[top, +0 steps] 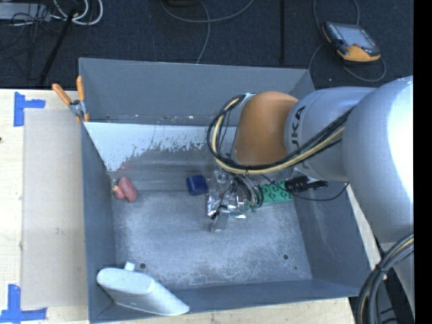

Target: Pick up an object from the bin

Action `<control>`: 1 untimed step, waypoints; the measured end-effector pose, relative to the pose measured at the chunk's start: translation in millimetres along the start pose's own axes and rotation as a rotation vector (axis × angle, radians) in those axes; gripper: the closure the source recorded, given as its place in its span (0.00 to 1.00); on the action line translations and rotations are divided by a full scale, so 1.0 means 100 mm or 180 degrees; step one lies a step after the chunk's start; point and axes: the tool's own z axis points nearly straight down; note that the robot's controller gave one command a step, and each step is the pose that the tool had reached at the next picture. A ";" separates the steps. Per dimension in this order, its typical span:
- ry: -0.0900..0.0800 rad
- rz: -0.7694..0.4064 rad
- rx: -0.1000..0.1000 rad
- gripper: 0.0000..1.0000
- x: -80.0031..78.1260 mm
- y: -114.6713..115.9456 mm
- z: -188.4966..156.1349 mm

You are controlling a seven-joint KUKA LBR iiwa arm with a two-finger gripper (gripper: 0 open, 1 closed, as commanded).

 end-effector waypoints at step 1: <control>-0.0001 0.0001 -0.0002 1.00 0.00 0.00 0.00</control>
Offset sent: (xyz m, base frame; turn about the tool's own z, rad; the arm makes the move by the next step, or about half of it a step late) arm 0.0000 0.0000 0.0000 0.0000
